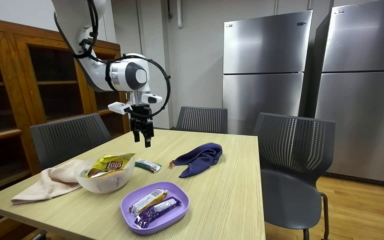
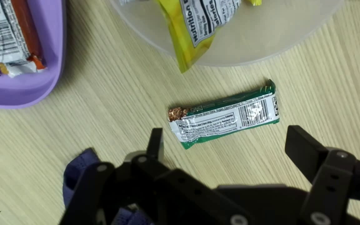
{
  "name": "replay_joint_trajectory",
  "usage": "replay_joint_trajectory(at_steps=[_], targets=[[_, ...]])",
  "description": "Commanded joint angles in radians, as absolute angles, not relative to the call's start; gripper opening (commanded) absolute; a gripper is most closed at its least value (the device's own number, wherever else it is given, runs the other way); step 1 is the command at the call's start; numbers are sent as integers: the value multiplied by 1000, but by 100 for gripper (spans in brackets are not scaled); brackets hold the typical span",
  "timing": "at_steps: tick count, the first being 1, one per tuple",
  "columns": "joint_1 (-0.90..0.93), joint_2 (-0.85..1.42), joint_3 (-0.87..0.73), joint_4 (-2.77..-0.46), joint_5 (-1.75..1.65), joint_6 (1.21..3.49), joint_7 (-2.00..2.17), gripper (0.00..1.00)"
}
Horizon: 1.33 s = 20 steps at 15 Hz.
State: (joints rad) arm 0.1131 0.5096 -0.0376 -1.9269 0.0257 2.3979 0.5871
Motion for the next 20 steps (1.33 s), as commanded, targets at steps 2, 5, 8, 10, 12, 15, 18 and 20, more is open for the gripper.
replay_joint_trajectory(at_steps=[2, 5, 8, 10, 12, 15, 18, 20], targets=[[139, 566, -63, -1868, 77, 2352, 710, 100], [137, 589, -67, -1862, 103, 2362, 773, 100], [137, 616, -72, -1846, 123, 2367, 831, 100], [139, 638, -77, -1829, 132, 2366, 881, 100], [139, 659, -80, -1810, 141, 2364, 930, 100], [140, 689, -81, -1780, 147, 2360, 996, 100], [135, 725, -77, -1741, 157, 2349, 1050, 100], [129, 748, -72, -1715, 167, 2340, 1078, 100]])
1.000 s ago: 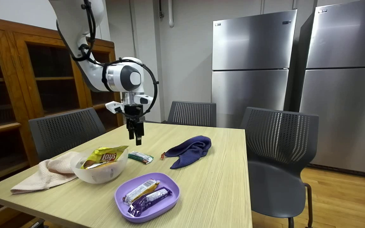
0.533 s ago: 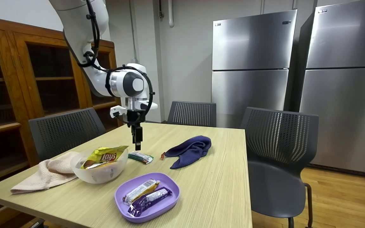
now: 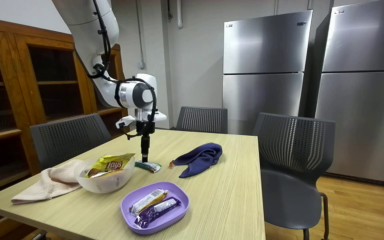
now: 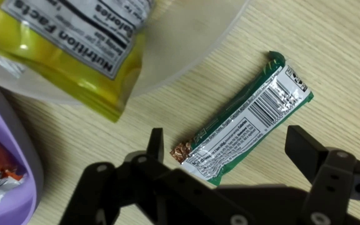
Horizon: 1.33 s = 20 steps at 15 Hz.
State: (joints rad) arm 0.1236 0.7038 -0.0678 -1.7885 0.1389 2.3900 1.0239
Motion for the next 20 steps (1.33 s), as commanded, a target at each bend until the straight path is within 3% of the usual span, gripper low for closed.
replay_joint_trajectory(at_steps=[1, 13, 14, 15, 20], targets=[[127, 759, -70, -1701, 173, 2335, 1090, 100], [124, 838, -67, -1624, 188, 2318, 1161, 100], [124, 836, -67, -1627, 188, 2320, 1159, 75], [124, 834, -66, -1629, 187, 2322, 1158, 73], [120, 826, -67, -1640, 189, 2327, 1155, 34]])
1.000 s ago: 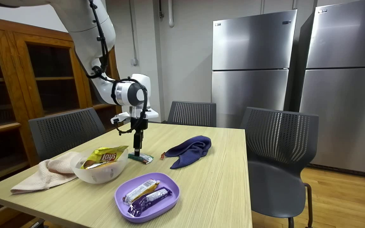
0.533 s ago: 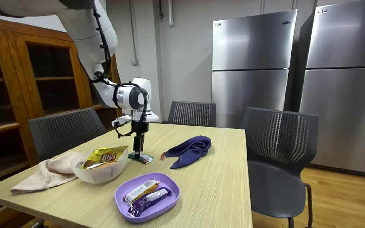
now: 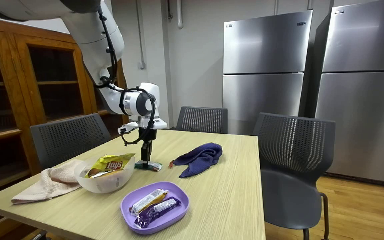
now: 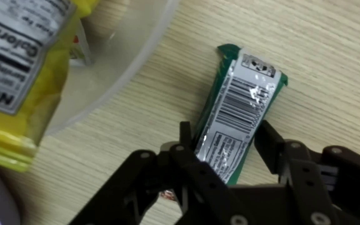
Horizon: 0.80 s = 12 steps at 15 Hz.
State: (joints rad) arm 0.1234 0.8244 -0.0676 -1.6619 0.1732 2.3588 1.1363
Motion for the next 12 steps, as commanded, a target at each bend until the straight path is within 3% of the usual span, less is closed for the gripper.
replay_joint_trajectory(at_steps=[1, 3, 12], targets=[[116, 821, -65, -1644, 192, 2327, 1151, 27], [113, 800, -64, -1663, 194, 2338, 1143, 14], [70, 632, -53, -1805, 197, 2349, 1040, 13]])
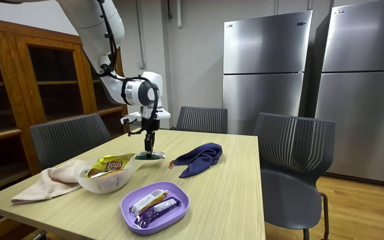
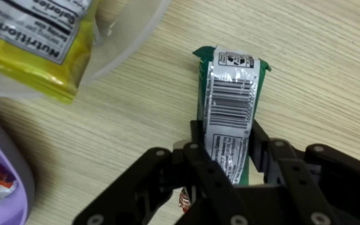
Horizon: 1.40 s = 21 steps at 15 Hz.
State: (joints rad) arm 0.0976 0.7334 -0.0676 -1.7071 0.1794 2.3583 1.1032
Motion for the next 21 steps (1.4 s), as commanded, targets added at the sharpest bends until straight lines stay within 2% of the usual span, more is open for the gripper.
replay_joint_trajectory(at_steps=[1, 13, 21], targets=[[63, 610, -53, -1829, 200, 2352, 1021, 13], [-10, 345, -93, -2185, 180, 2384, 774, 13], [-6, 224, -129, -2384, 98, 2494, 599, 13]])
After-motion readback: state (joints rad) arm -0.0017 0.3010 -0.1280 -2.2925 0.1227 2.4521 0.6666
